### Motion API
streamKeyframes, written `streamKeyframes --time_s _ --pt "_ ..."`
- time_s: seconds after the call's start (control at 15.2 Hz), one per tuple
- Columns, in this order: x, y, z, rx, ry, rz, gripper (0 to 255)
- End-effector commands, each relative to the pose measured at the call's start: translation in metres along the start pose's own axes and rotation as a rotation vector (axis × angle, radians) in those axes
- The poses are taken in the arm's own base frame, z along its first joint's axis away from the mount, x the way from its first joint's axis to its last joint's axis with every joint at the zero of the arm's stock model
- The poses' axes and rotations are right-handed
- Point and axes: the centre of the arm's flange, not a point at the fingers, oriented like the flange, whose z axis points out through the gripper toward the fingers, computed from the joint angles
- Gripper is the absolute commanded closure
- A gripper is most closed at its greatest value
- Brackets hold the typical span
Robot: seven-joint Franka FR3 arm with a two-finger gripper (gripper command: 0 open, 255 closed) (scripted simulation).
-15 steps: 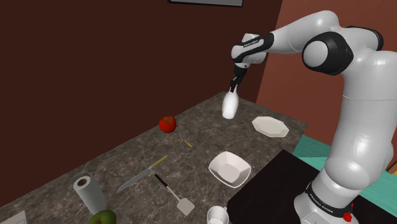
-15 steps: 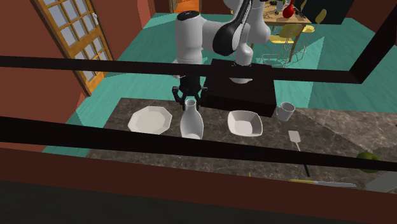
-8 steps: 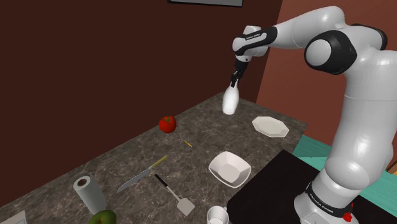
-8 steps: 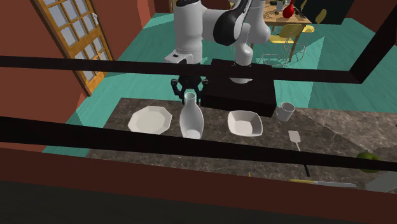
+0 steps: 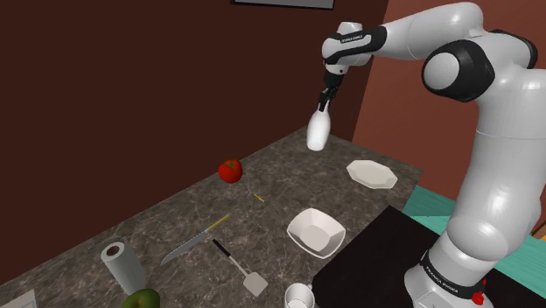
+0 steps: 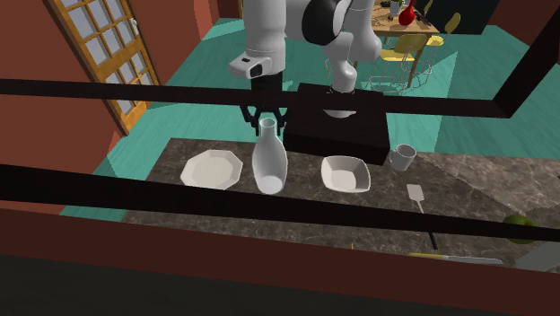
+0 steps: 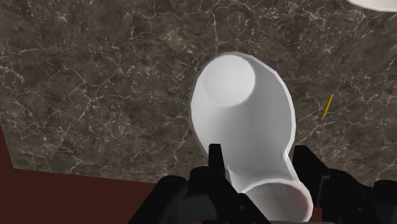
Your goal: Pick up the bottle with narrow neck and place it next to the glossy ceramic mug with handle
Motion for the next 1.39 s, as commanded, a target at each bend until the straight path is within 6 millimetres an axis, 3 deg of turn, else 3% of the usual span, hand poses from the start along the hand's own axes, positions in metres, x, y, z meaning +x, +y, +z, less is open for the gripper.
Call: streamKeyframes --time_s 0.0,1.06,1.32 --pt "0.002 0.000 -0.012 0.000 0.000 0.000 255" --pt "0.014 0.001 -0.093 0.000 0.000 0.000 255" --pt "0.006 -0.052 -0.094 0.000 0.000 0.000 255"
